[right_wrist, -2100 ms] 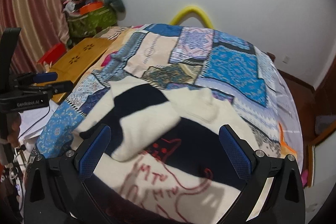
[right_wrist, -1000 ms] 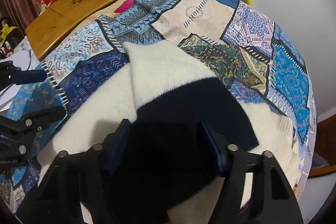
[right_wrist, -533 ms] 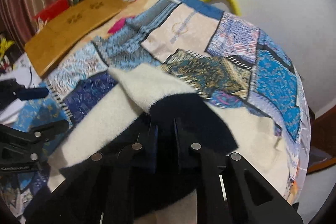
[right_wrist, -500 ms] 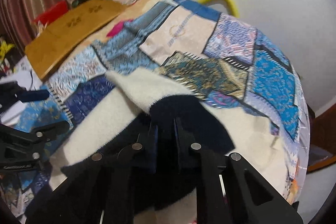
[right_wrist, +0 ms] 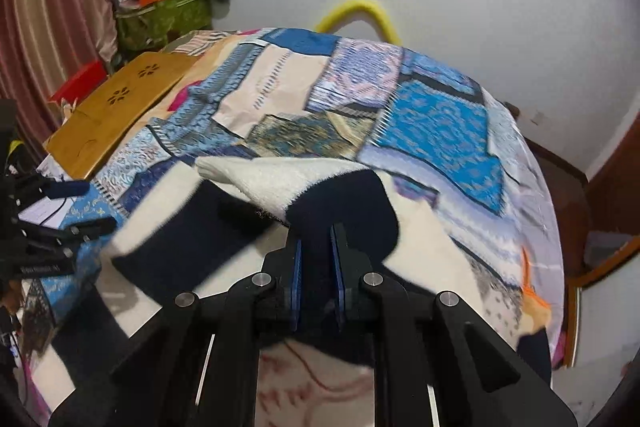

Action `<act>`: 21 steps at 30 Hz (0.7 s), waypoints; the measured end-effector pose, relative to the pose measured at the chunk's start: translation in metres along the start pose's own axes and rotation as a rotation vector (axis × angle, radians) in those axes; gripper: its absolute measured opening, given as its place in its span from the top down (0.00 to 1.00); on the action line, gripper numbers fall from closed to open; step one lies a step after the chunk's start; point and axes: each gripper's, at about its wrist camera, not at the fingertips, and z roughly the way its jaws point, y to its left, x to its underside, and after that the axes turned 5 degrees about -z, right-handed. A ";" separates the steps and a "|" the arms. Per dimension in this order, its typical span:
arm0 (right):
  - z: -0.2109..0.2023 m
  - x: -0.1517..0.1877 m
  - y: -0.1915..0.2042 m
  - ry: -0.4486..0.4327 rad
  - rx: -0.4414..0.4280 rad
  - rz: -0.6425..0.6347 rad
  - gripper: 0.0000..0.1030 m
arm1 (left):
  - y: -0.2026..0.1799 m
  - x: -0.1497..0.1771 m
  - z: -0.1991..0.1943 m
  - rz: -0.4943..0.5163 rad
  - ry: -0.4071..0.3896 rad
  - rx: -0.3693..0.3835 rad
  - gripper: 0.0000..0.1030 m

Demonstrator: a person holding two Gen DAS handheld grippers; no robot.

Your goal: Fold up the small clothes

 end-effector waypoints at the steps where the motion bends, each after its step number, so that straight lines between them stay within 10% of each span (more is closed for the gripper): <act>1: -0.003 0.006 -0.006 0.004 0.002 0.011 0.89 | -0.007 0.000 -0.003 0.007 -0.003 0.000 0.32; 16: -0.014 0.089 -0.078 0.121 -0.011 0.138 0.89 | -0.066 0.016 -0.009 0.087 0.020 -0.049 0.32; 21: -0.029 0.077 -0.067 0.068 -0.036 0.103 0.64 | -0.069 0.017 -0.009 0.079 0.027 -0.033 0.32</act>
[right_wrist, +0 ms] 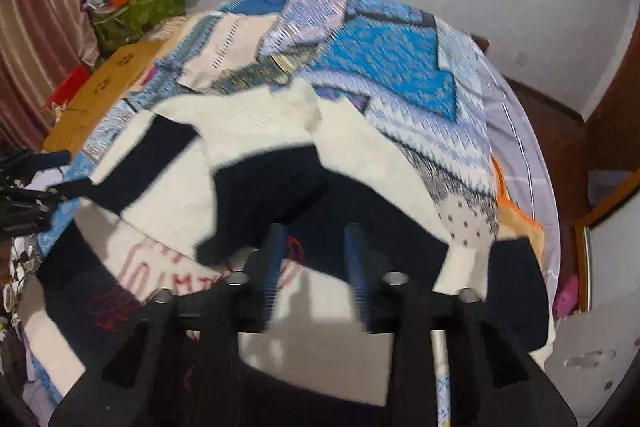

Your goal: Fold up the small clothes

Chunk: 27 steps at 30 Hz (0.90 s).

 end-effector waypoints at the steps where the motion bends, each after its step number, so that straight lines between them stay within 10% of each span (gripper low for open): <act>1: -0.003 -0.004 0.006 -0.020 -0.003 -0.016 0.58 | -0.001 -0.001 0.000 -0.001 -0.002 0.004 0.32; 27: 0.113 -0.071 0.082 0.103 -0.075 -0.189 0.52 | 0.033 -0.008 0.065 -0.070 0.101 0.106 0.31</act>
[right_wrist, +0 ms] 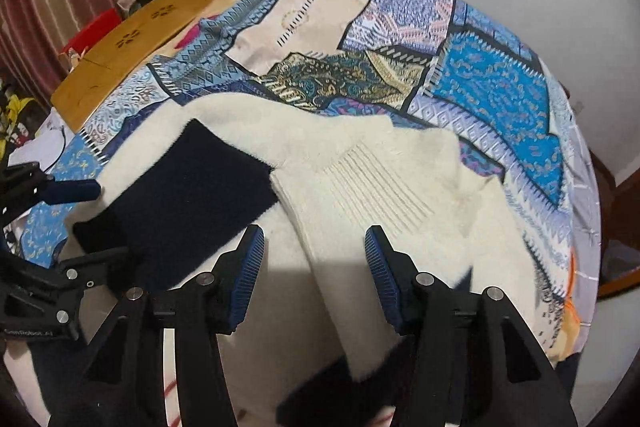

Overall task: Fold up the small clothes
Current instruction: 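Grasp the cream ribbed sleeve cuff with the right gripper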

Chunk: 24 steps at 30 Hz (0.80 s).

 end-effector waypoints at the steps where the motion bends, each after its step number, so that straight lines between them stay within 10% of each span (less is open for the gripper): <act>1: 0.003 -0.001 -0.001 0.003 0.001 0.006 0.52 | 0.002 0.000 0.004 -0.004 0.007 -0.005 0.31; 6: 0.010 0.000 -0.004 -0.009 0.025 0.028 0.58 | 0.004 -0.001 0.009 -0.003 0.010 -0.015 0.31; 10: 0.005 0.000 -0.009 -0.019 0.048 0.036 0.91 | 0.002 0.000 0.006 0.008 0.012 -0.028 0.31; 24: -0.093 0.027 -0.055 -0.208 0.087 0.160 0.93 | -0.027 -0.001 -0.034 0.047 -0.048 -0.069 0.31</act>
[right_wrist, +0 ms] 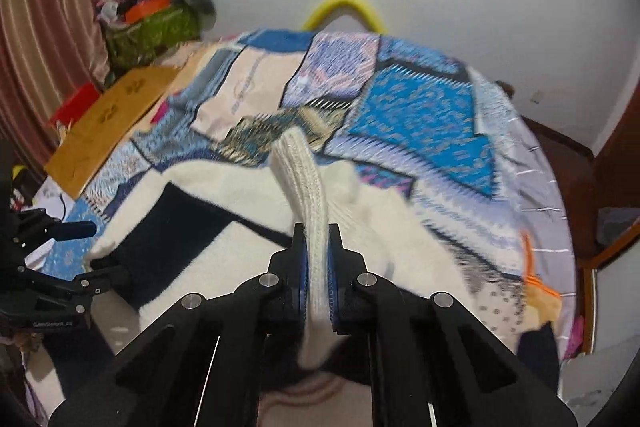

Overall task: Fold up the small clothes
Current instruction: 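Grasp the cream ribbed sleeve cuff with the right gripper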

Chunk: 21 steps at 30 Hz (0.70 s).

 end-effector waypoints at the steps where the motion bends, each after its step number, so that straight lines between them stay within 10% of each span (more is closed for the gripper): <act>1: -0.006 0.001 -0.004 -0.010 0.006 0.008 0.93 | -0.003 0.000 -0.005 0.002 -0.009 -0.002 0.31; 9: -0.041 0.026 -0.045 -0.029 0.057 0.079 0.93 | -0.024 0.002 -0.027 0.020 -0.040 -0.013 0.31; 21: -0.003 0.099 -0.078 0.165 0.061 0.186 0.89 | -0.038 0.013 -0.035 0.062 -0.042 -0.023 0.31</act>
